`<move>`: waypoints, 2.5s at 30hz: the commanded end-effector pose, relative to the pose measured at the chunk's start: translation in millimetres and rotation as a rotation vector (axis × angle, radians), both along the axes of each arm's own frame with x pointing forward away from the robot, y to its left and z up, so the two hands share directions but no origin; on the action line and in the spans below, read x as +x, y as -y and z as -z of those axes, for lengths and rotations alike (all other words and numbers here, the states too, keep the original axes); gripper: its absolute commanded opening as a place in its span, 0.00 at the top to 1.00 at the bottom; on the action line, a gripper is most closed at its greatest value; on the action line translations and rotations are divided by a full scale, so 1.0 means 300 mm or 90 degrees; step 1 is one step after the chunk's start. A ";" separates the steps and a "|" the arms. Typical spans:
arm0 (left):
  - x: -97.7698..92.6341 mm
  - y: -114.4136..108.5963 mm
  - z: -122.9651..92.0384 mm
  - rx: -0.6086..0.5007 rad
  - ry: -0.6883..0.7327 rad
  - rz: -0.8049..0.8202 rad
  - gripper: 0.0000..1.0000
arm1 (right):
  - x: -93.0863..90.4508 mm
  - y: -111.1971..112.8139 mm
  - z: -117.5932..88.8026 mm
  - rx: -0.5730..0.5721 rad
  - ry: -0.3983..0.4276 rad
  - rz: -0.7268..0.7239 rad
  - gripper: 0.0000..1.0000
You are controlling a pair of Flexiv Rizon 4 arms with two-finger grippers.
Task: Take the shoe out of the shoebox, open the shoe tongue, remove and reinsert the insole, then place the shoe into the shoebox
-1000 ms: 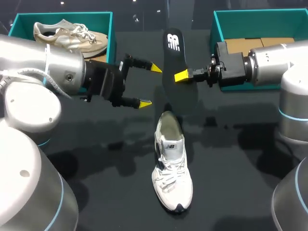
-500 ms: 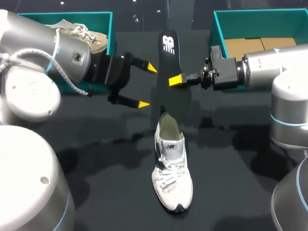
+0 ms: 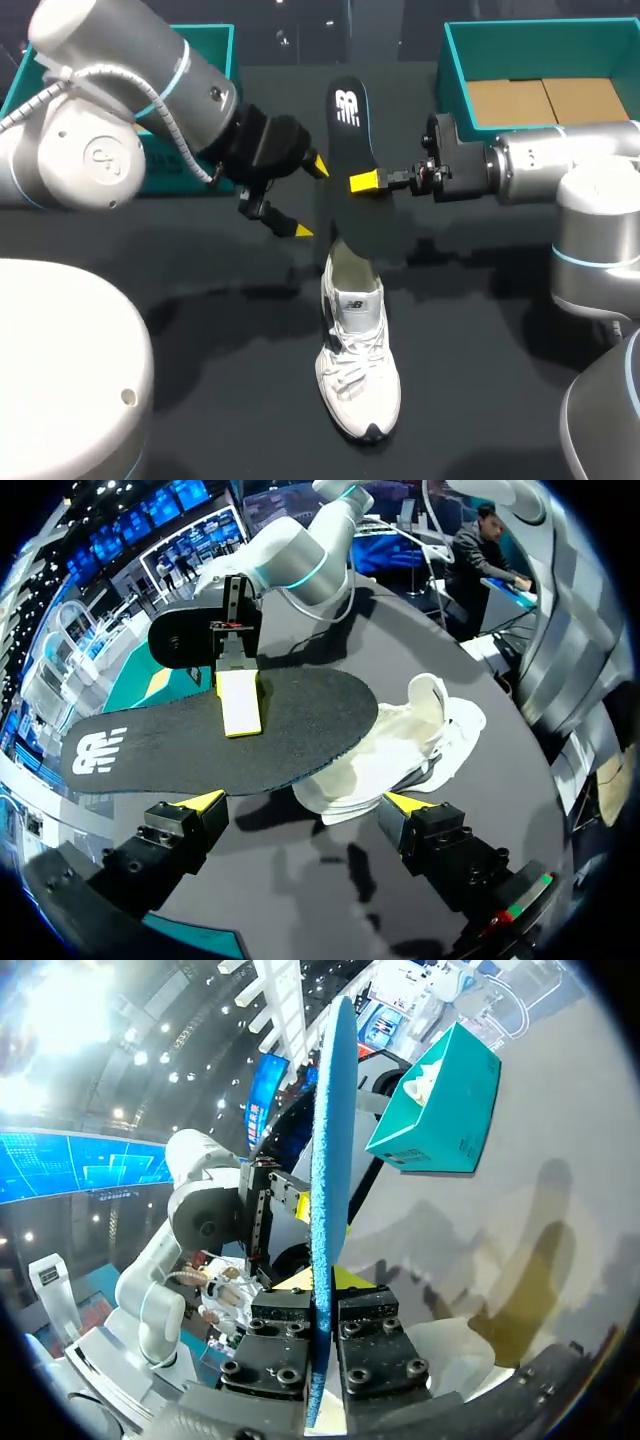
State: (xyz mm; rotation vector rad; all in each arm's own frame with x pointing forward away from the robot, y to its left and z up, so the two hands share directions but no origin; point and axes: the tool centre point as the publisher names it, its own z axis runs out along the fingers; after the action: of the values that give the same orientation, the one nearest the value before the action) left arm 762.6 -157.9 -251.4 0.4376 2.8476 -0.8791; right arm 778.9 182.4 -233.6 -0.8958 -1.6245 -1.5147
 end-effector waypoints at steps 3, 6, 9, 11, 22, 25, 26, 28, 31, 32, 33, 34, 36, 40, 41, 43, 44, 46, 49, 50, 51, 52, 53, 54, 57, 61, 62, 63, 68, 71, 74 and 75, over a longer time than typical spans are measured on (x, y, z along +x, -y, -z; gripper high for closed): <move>0.002 -0.019 0.009 0.087 -0.007 -0.019 0.00 | 0.034 -0.012 0.041 -0.002 0.011 0.012 1.00; -0.002 -0.036 0.006 0.085 -0.006 -0.028 0.00 | 0.042 0.001 0.051 -0.007 0.008 0.027 1.00; -0.004 -0.046 0.010 0.083 -0.006 -0.035 0.00 | 0.044 0.016 0.052 -0.008 0.013 0.036 1.00; -0.005 -0.046 0.026 0.084 -0.015 -0.042 0.00 | 0.039 0.025 0.048 -0.006 0.026 0.036 1.00; -0.013 -0.041 0.068 0.140 -0.061 -0.034 0.00 | 0.017 0.033 0.035 -0.032 0.022 0.078 1.00; -0.013 -0.041 0.068 0.140 -0.061 -0.034 0.00 | 0.017 0.033 0.035 -0.032 0.022 0.078 1.00; -0.013 -0.041 0.068 0.140 -0.061 -0.034 0.00 | 0.017 0.033 0.035 -0.032 0.022 0.078 1.00; -0.018 -0.044 0.096 0.127 -0.071 -0.035 0.00 | 0.014 0.022 0.033 -0.035 0.022 0.073 1.00; -0.033 -0.058 0.123 0.105 -0.081 -0.031 0.00 | 0.006 -0.003 0.034 -0.028 0.044 0.053 1.00; -0.040 -0.062 0.131 0.105 -0.078 -0.031 0.00 | 0.006 -0.010 0.037 -0.025 0.051 0.048 1.00; -0.045 -0.065 0.136 0.102 -0.076 -0.030 0.00 | 0.006 -0.018 0.040 -0.022 0.055 0.046 1.00; -0.051 -0.068 0.140 0.102 -0.076 -0.030 0.00 | 0.007 -0.024 0.044 -0.013 0.059 0.043 1.00; -0.063 -0.071 0.146 0.103 -0.070 -0.027 0.00 | 0.007 -0.031 0.050 -0.005 0.065 0.039 1.00; -0.084 -0.073 0.156 0.108 -0.062 -0.027 0.00 | 0.004 -0.043 0.054 0.007 0.073 0.036 1.00; -0.089 -0.074 0.159 0.108 -0.063 -0.027 0.00 | 0.002 -0.046 0.054 0.008 0.075 0.034 1.00; -0.097 -0.074 0.166 0.104 -0.067 -0.033 0.00 | -0.003 -0.052 0.055 0.009 0.082 0.034 1.00; -0.100 -0.075 0.172 0.103 -0.069 -0.045 0.00 | -0.004 -0.054 0.057 0.012 0.084 0.032 1.00; -0.101 -0.074 0.178 0.107 -0.071 -0.044 0.00 | -0.006 -0.055 0.061 0.013 0.083 0.031 1.00; -0.101 -0.074 0.178 0.107 -0.071 -0.044 0.00 | -0.006 -0.055 0.061 0.013 0.083 0.031 1.00; -0.101 -0.074 0.178 0.107 -0.071 -0.044 0.00 | -0.006 -0.055 0.061 0.013 0.083 0.031 1.00; -0.101 -0.074 0.178 0.107 -0.071 -0.044 0.00 | -0.006 -0.055 0.061 0.013 0.083 0.031 1.00; -0.101 -0.074 0.178 0.107 -0.071 -0.044 0.00 | -0.006 -0.055 0.061 0.013 0.083 0.031 1.00; -0.101 -0.074 0.178 0.107 -0.071 -0.044 0.00 | -0.006 -0.055 0.061 0.013 0.083 0.031 1.00; -0.101 -0.074 0.178 0.107 -0.071 -0.044 0.00 | -0.006 -0.055 0.061 0.013 0.083 0.031 1.00; -0.101 -0.074 0.178 0.107 -0.071 -0.044 0.00 | -0.006 -0.055 0.061 0.013 0.083 0.031 1.00; -0.107 -0.062 0.213 0.112 -0.083 -0.041 0.00 | -0.010 -0.063 0.080 0.016 0.084 0.036 1.00; -0.110 -0.061 0.224 0.112 -0.091 -0.038 0.00 | -0.014 -0.064 0.087 0.020 0.089 0.037 1.00; -0.111 -0.059 0.234 0.113 -0.098 -0.038 0.00 | -0.017 -0.065 0.091 0.025 0.092 0.038 1.00; -0.114 -0.048 0.275 0.114 -0.108 -0.044 0.00 | -0.026 -0.066 0.110 0.042 0.102 0.035 1.00; -0.113 -0.044 0.294 0.115 -0.111 -0.047 0.00 | -0.024 -0.068 0.118 0.049 0.105 0.031 1.00; -0.114 -0.040 0.310 0.116 -0.114 -0.046 0.00 | -0.018 -0.069 0.126 0.056 0.107 0.028 1.00; -0.116 -0.037 0.314 0.120 -0.114 -0.042 0.00 | -0.016 -0.069 0.128 0.059 0.108 0.027 1.00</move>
State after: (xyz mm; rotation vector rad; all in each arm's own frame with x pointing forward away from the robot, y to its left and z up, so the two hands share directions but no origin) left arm 725.4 -140.3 -339.3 0.2885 3.0973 -0.6836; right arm 770.3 200.6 -267.5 -0.7859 -1.6531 -1.7223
